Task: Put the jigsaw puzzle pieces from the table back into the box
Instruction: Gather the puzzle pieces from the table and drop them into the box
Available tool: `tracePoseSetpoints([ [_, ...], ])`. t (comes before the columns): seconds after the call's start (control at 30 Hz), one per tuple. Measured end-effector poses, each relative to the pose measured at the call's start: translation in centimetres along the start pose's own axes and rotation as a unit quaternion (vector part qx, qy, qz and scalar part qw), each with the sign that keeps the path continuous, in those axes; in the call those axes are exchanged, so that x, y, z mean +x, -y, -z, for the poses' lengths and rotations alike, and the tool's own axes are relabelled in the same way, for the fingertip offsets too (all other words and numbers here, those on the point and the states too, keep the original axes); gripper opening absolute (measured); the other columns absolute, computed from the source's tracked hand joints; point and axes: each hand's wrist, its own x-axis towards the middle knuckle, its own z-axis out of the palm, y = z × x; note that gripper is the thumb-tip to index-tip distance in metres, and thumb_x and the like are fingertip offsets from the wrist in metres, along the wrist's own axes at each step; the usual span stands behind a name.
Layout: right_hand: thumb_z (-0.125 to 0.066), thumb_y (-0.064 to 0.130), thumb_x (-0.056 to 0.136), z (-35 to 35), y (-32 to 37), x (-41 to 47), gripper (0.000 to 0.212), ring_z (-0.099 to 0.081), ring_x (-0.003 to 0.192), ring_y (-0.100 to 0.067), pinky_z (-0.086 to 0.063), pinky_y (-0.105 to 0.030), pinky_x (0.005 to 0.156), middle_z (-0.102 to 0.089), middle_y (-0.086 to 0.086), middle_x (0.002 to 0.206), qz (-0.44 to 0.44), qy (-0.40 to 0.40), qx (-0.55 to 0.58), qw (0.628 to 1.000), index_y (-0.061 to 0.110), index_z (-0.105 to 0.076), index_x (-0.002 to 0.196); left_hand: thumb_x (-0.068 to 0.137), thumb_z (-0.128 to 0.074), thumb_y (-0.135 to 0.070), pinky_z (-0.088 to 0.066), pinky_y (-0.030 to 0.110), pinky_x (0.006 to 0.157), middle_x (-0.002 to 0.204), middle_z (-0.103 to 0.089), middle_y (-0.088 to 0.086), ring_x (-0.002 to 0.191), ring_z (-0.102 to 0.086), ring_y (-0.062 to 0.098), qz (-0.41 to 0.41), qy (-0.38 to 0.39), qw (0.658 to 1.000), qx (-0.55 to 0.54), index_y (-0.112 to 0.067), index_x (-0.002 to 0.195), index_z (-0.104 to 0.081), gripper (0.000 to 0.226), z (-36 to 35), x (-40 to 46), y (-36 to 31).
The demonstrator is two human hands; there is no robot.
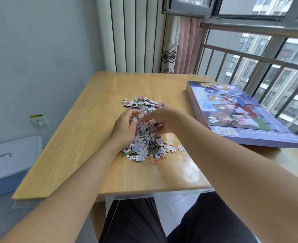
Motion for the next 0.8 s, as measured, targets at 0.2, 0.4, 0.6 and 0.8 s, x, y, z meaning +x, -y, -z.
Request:
tracePoseSetpoints([
  [0.2, -0.084, 0.024, 0.080, -0.2, -0.6, 1.1, 0.070, -0.063, 0.095, -0.027, -0.057, -0.034, 0.083, -0.057, -0.012, 0.133, 0.013, -0.022, -0.015, 1.000, 0.001, -0.051, 0.137, 0.103, -0.046, -0.010, -0.047, 0.014, 0.076, 0.119, -0.061, -0.005, 0.091, -0.057, 0.007, -0.001, -0.022, 1.000, -0.007, -0.019, 0.128, -0.055, 0.028, -0.1, -0.2, 0.0],
  [0.4, -0.092, 0.011, 0.065, 2.8, -1.8, 0.1, 0.070, -0.072, 0.092, -0.032, -0.063, -0.044, 0.079, -0.067, -0.015, 0.114, 0.056, -0.068, 0.074, 0.993, 0.002, -0.059, 0.127, 0.104, -0.045, -0.018, -0.050, 0.026, 0.087, 0.125, -0.056, -0.004, 0.102, -0.054, 0.007, 0.006, -0.031, 0.999, 0.023, -0.020, 0.125, -0.058, 0.025, 0.0, -0.2, 0.1],
  [0.6, -0.089, 0.004, 0.069, 5.8, -3.6, -1.5, 0.064, -0.070, 0.080, -0.028, -0.059, -0.032, 0.050, -0.060, -0.009, 0.111, 0.087, -0.086, 0.152, 0.981, 0.007, -0.058, 0.124, 0.100, -0.054, -0.016, -0.035, 0.022, 0.093, 0.122, -0.059, -0.004, 0.111, -0.049, 0.007, -0.012, -0.070, 0.996, 0.049, -0.021, 0.116, -0.063, 0.020, 0.0, -0.5, 0.0],
  [0.8, -0.086, 0.003, 0.074, 7.1, -4.4, -1.7, 0.055, -0.066, 0.086, -0.029, -0.061, -0.034, 0.053, -0.058, -0.013, 0.119, 0.067, -0.097, 0.245, 0.962, 0.002, -0.058, 0.120, 0.093, -0.061, -0.009, -0.038, 0.021, 0.093, 0.110, -0.059, -0.012, 0.110, -0.055, 0.010, -0.094, -0.101, 0.987, 0.084, -0.023, 0.106, -0.066, 0.019, -0.3, -0.9, -1.0],
])
